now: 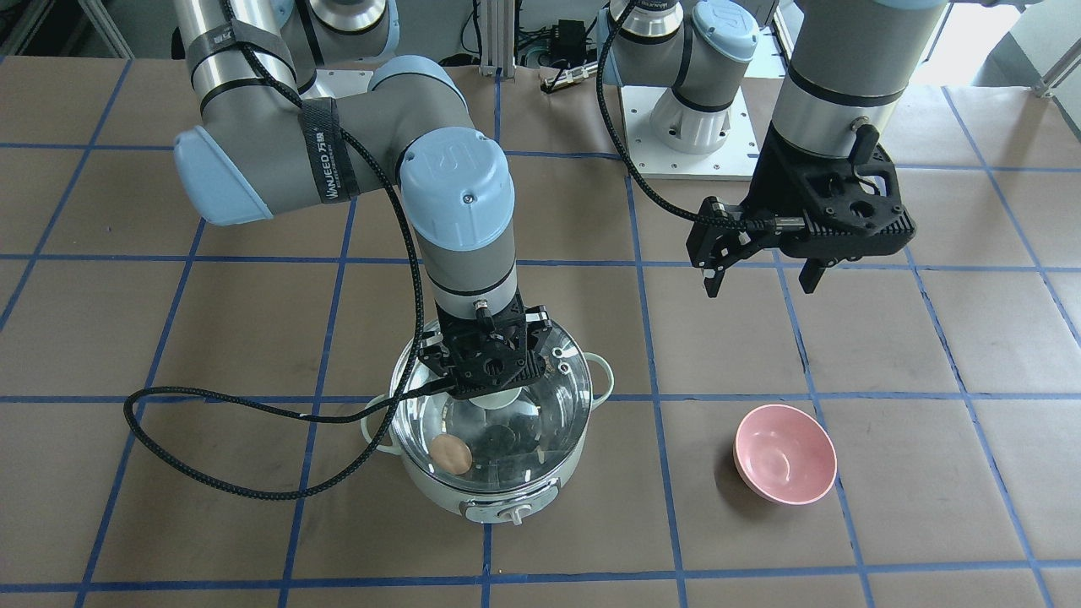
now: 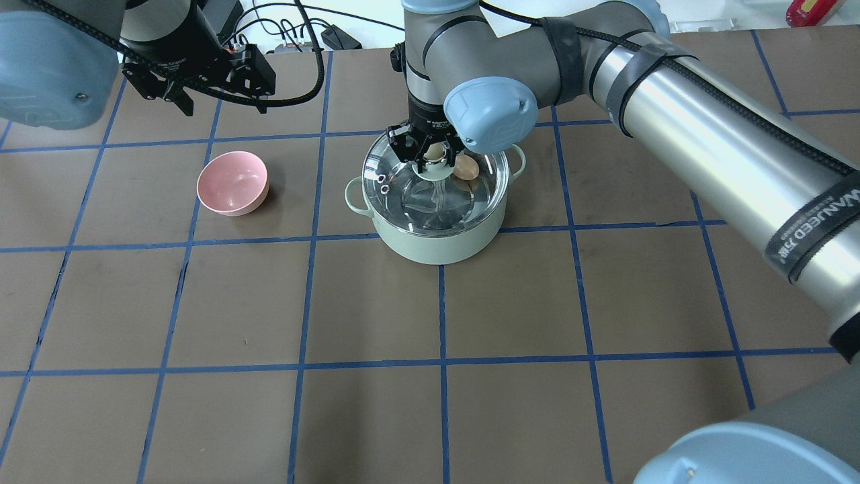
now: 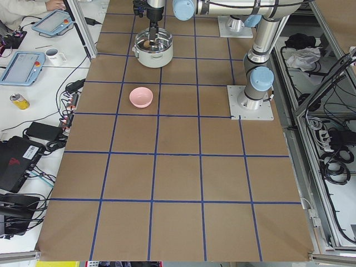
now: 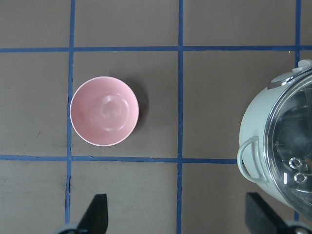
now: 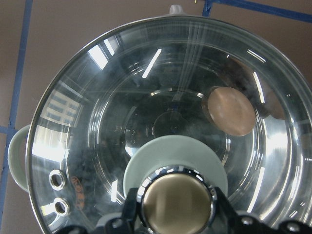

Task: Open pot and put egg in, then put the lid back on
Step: 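Lower the glass lid onto the pot with the right gripper, then open the right gripper and lift it off the lid knob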

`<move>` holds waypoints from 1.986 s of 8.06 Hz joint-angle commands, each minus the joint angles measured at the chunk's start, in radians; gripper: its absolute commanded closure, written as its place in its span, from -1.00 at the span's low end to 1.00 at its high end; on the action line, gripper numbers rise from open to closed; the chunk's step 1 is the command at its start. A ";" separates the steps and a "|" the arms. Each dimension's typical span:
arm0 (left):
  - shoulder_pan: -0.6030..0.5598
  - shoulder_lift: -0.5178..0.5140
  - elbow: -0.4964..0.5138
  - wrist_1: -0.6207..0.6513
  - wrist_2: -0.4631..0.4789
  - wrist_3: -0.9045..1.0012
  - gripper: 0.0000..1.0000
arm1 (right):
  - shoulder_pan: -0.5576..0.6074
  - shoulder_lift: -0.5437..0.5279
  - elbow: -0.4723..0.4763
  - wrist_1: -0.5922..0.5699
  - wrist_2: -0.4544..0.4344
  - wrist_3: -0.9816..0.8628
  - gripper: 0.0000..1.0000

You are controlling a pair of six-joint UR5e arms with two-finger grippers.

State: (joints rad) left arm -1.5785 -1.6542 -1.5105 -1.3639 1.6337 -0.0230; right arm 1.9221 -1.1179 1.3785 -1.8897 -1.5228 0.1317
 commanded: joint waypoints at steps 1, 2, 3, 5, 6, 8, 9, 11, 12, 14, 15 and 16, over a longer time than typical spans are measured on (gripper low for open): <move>0.000 0.001 0.000 0.000 0.000 0.000 -1.00 | 0.000 0.001 0.001 -0.022 0.000 -0.004 1.00; 0.000 0.001 0.000 0.000 0.000 0.000 -1.00 | 0.000 0.001 0.004 -0.022 0.000 -0.012 1.00; 0.000 0.002 0.000 0.000 0.000 -0.002 -1.00 | 0.000 0.003 0.004 -0.022 0.000 -0.015 1.00; 0.000 0.002 0.000 0.000 0.000 -0.002 -1.00 | 0.000 0.004 0.004 -0.022 0.000 -0.017 1.00; 0.000 0.002 0.000 0.000 0.000 -0.002 -1.00 | 0.000 0.004 0.004 -0.022 0.000 -0.018 0.46; 0.000 0.002 0.000 0.000 -0.002 0.000 -1.00 | -0.002 0.001 0.005 -0.020 -0.003 -0.066 -1.00; 0.000 0.004 0.000 0.002 -0.003 0.000 -1.00 | -0.002 -0.003 0.005 -0.019 -0.004 -0.063 -1.00; 0.000 0.004 0.000 0.003 -0.003 -0.002 -1.00 | -0.002 -0.043 0.005 0.013 0.000 -0.055 -1.00; 0.000 0.004 0.000 0.003 -0.005 -0.002 -1.00 | -0.018 -0.083 0.005 0.068 -0.002 -0.055 -1.00; 0.000 0.004 0.000 0.002 -0.005 -0.002 -1.00 | -0.117 -0.158 0.008 0.133 -0.013 -0.055 -1.00; 0.000 0.005 0.000 0.002 -0.006 -0.002 -1.00 | -0.223 -0.192 0.017 0.202 -0.014 -0.067 -1.00; 0.000 0.007 0.000 0.000 -0.006 -0.002 -1.00 | -0.333 -0.221 0.036 0.210 -0.057 -0.075 -1.00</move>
State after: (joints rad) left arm -1.5785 -1.6496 -1.5109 -1.3622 1.6284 -0.0245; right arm 1.7672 -1.2808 1.3911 -1.7364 -1.5364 0.0706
